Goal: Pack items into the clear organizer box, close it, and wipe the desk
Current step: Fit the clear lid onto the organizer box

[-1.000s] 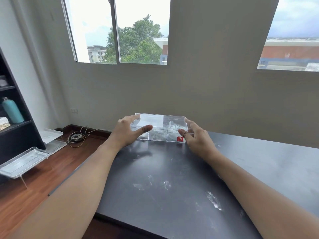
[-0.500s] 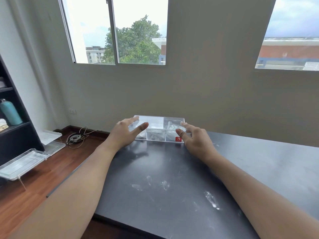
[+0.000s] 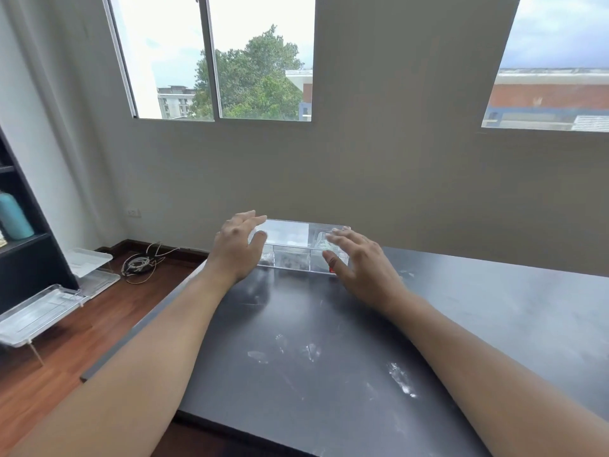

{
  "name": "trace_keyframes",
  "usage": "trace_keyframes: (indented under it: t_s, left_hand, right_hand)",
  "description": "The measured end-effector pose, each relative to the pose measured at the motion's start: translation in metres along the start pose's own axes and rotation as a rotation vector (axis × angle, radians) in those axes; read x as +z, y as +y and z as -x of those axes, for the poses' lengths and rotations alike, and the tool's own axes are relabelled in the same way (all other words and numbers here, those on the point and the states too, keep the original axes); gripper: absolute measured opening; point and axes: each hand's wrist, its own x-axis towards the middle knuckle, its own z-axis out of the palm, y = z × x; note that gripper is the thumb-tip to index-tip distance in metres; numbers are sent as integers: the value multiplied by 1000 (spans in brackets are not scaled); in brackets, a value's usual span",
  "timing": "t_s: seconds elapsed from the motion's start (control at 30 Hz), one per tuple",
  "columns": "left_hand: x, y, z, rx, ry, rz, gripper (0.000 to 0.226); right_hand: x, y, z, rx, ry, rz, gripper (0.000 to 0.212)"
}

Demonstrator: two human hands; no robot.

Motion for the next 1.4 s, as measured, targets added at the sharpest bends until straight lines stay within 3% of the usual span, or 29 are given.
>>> trace_keyframes:
  t_s: [0.17, 0.33, 0.47, 0.7, 1.0, 1.27, 1.4]
  left_hand:
    - [10, 14, 4, 156, -59, -207, 52]
    - [8, 5, -5, 39, -39, -244, 40]
    - [6, 1, -5, -34, -55, -245, 64]
    - [12, 13, 3, 193, -85, -307, 72]
    - [8, -2, -7, -12, -13, -179, 51]
    - [2, 1, -3, -55, -70, -15, 63]
    - [2, -1, -5, -72, -77, 71, 58]
  right_hand:
    - [5, 0, -3, -18, -27, 19, 54]
    - [2, -6, -3, 13, -23, 70, 48]
    - [2, -9, -7, 15, -8, 61, 45]
    - [-2, -2, -8, -43, -25, 100, 52]
    - [-2, -3, -9, -89, 25, 98, 36]
    - [-14, 9, -13, -157, -69, 75, 41]
    - [-21, 10, -11, -86, -6, -103, 28]
